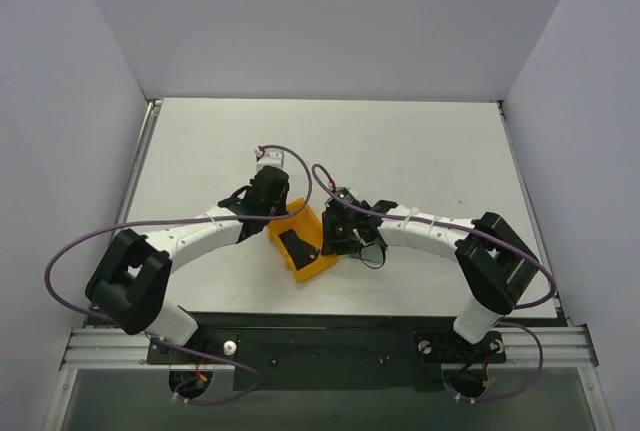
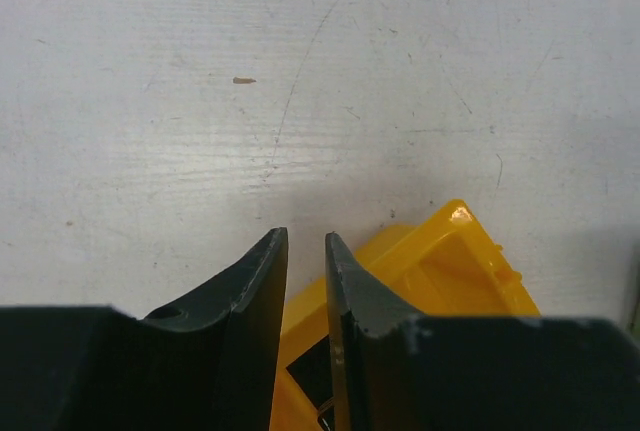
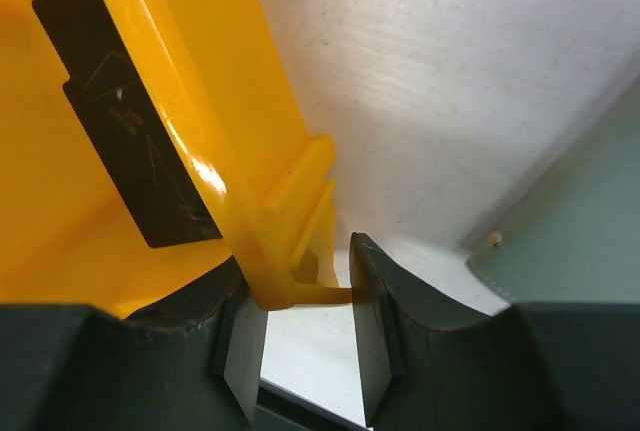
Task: Put the credit cards into the card holder
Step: Pick up the storage box at the center of the board.
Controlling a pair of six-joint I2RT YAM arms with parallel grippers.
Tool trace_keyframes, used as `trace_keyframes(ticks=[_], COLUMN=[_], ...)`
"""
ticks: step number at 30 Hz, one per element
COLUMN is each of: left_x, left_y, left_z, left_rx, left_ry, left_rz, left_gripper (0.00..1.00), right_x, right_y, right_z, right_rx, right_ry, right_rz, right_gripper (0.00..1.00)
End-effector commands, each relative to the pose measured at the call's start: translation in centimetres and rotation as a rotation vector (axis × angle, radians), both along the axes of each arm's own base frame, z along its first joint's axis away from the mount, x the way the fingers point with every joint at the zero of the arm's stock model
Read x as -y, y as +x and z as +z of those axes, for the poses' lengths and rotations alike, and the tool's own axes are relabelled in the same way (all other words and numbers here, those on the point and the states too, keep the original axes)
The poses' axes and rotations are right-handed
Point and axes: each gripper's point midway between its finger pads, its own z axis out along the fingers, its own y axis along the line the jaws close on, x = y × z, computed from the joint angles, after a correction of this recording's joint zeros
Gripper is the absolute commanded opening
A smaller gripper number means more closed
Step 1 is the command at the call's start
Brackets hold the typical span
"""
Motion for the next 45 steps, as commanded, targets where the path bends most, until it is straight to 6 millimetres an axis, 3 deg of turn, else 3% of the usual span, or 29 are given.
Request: trace_keyframes(ticks=[1,6,7,11,18,21,25,33,36,39,41,45], left_x=[1.0,0.0,-0.5,-1.1,-2.9,-3.3,-3.0,-2.1,-2.0,-1.8,-1.9,-1.9], left_y=[-3.8,-7.0,-7.9,-10.3,-12.8,-12.8,-12.6,-12.3,-11.7,-10.9,-10.6,-9.7], left_z=[-1.4,-1.1,-1.7,-1.0,-1.4,-0.8,0.1,-1.4,-1.6,-0.8,-0.6,0.3], left_rx=[-0.105,-0.137,-0.159,-0.161,-0.175,-0.16,-0.143,-0.191,-0.199,-0.183,-0.179,-0.155], left_ry=[-0.126,-0.225,-0.233,-0.306,-0.312,-0.314,-0.321,-0.273,-0.234,-0.216,-0.2,-0.185], left_rz=[-0.055,-0.027,-0.009,0.005,0.055,0.065,0.047,-0.008,-0.017,-0.019,-0.018,-0.011], left_gripper=[0.31,0.29,0.29,0.28,0.29,0.34,0.49,0.51,0.47,0.31,0.25,0.2], right_x=[-0.9,-1.8,-2.0,-3.3,-4.1,-4.4,-4.1,-2.8,-2.0,-1.3,-0.8,0.1], right_y=[3.2,5.0,5.2,6.0,6.8,6.7,6.5,6.3,6.1,5.6,5.2,4.6], right_z=[1.9,3.1,3.1,3.4,4.6,6.2,7.6,9.1,9.5,9.6,9.6,9.6], right_rx=[0.077,0.116,0.121,0.142,0.187,0.225,0.261,0.294,0.306,0.302,0.296,0.291], right_ry=[0.059,0.088,0.095,0.108,0.122,0.164,0.184,0.166,0.151,0.142,0.138,0.121], right_rz=[0.099,0.197,0.226,0.31,0.351,0.351,0.336,0.301,0.281,0.264,0.257,0.24], right_gripper=[0.3,0.3,0.31,0.38,0.48,0.51,0.54,0.56,0.56,0.56,0.56,0.56])
